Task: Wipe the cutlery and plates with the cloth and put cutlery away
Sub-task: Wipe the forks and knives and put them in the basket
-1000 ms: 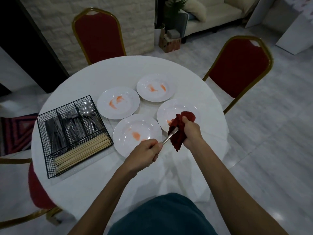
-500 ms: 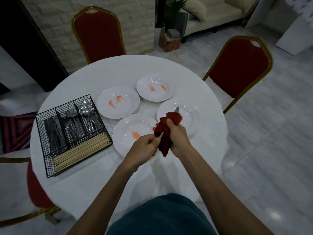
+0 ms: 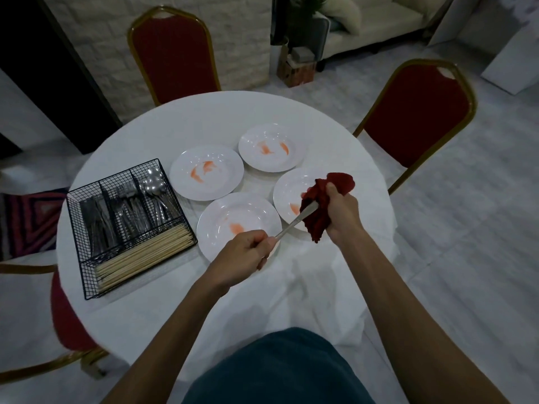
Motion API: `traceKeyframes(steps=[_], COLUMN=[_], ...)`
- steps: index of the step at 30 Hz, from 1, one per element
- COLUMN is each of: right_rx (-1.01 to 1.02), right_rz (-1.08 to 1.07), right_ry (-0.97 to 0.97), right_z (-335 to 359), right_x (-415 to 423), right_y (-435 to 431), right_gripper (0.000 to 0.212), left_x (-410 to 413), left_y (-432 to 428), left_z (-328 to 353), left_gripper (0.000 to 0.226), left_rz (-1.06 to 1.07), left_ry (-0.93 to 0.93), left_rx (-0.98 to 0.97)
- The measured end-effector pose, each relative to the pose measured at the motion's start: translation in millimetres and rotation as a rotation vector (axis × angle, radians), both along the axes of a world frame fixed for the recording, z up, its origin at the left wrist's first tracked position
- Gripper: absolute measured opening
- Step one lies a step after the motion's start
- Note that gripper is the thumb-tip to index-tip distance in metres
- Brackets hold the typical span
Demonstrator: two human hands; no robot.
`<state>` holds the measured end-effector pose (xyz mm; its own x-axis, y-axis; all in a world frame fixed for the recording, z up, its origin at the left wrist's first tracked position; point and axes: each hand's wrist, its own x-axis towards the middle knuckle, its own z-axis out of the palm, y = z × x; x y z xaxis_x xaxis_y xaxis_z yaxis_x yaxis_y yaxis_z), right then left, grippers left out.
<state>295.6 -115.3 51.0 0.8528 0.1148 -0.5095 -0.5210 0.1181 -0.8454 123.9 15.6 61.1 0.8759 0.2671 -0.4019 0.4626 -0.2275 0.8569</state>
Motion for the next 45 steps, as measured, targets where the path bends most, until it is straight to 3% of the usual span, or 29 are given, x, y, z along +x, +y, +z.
traceKeyframes(steps=[3,6,10,13,15,19,25,28,34,41,45], right_rx=[-0.094,-0.165,-0.178,-0.206,-0.179,-0.214,-0.229,-0.179,-0.146,-0.19,-0.18], right_rz=[0.138,0.336,0.309,0.294,0.366,0.645,0.805,0.833,0.78,0.775,0.774], right_ry=[-0.066,-0.121,-0.121,-0.143,-0.123,-0.163,-0.081,0.013,0.03,0.018,0.041], right_z=[-2,-5,-12,-9,-4,3,7,9,11,7,2], right_x=[-33,-68,-78,-74,-77,-95,-110,-113,-119,-114,-111], right_y=[12,21,14,8,7,9,7,6,25,26,35], right_gripper=[0.036,0.028,0.022,0.02,0.022,0.025,0.027,0.028,0.026,0.025,0.026], left_x=[6,14,11,5,7,24,23,20,18,10,4], left_y=[-7,-16,-3,12,13,3,32,47,33,60,38], left_z=[-5,-9,-10,-11,-12,-11,-11,-10,-19,-22,-32], left_gripper=[0.036,0.037,0.035,0.029,0.026,0.03,0.019,0.016,0.022,0.024,0.027], left_rz=[0.043,0.101,0.028,0.146,0.288,0.365,0.615,0.729,0.591,0.703,0.544], left_ry=[-0.003,-0.019,0.064,0.057,-0.004,-0.056,-0.065,-0.119,-0.103,-0.137,-0.09], left_rx=[0.046,0.11,0.128,0.173,0.111,-0.055,-0.288,-0.314,-0.138,-0.086,-0.048])
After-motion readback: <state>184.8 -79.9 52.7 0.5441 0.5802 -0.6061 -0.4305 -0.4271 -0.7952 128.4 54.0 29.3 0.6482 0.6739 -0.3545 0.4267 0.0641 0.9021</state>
